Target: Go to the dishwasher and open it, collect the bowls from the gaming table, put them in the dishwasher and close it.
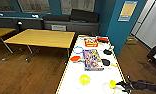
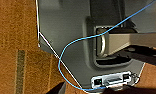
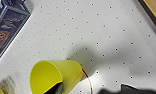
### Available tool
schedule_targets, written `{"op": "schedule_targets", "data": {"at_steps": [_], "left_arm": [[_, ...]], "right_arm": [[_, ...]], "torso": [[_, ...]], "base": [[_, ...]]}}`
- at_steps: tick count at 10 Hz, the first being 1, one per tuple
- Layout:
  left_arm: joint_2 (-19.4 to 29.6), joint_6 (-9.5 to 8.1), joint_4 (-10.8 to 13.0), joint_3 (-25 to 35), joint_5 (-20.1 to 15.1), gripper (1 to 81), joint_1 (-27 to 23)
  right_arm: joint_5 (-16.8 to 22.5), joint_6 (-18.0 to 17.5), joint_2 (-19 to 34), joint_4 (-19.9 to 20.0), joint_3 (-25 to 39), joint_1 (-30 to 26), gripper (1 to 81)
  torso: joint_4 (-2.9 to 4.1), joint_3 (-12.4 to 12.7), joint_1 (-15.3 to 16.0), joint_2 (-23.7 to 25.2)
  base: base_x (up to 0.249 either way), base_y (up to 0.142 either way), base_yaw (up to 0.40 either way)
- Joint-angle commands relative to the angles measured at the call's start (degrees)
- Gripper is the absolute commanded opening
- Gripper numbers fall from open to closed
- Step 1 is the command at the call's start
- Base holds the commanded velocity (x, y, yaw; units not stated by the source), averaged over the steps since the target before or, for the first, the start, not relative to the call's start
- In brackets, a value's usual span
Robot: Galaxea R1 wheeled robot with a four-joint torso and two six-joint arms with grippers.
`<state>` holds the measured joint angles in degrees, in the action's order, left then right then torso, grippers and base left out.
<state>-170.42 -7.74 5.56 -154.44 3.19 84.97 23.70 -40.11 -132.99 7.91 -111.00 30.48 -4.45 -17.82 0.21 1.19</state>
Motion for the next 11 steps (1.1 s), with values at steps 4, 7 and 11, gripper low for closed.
{"op": "schedule_targets", "data": {"at_steps": [4, 7, 11], "left_arm": [[0.7, -0.08, -0.6, 0.0, -3.9, 81.1, 0.1], [0.9, -0.17, -0.6, 0.0, -3.8, 81.1, 0.5], [1.2, -0.17, -0.7, 0.0, -3.8, 81.1, 0.6]], "right_arm": [[1.7, -0.2, -1.4, 0.9, -2.8, -7.2, 81.1], [1.5, -0.2, -4.2, 1.0, -5.8, -6.9, 81.1], [0.8, -0.2, -5.4, 3.9, -8.4, -7.0, 1.0]], "torso": [[0.0, 0.0, 0.0, 0.0], [0.0, 0.0, 0.0, 0.0], [0.0, 0.0, 0.0, 0.0]], "base": [[0.0, 0.0, 0.0], [0.0, 0.0, 0.0], [0.0, 0.0, 0.0]]}}
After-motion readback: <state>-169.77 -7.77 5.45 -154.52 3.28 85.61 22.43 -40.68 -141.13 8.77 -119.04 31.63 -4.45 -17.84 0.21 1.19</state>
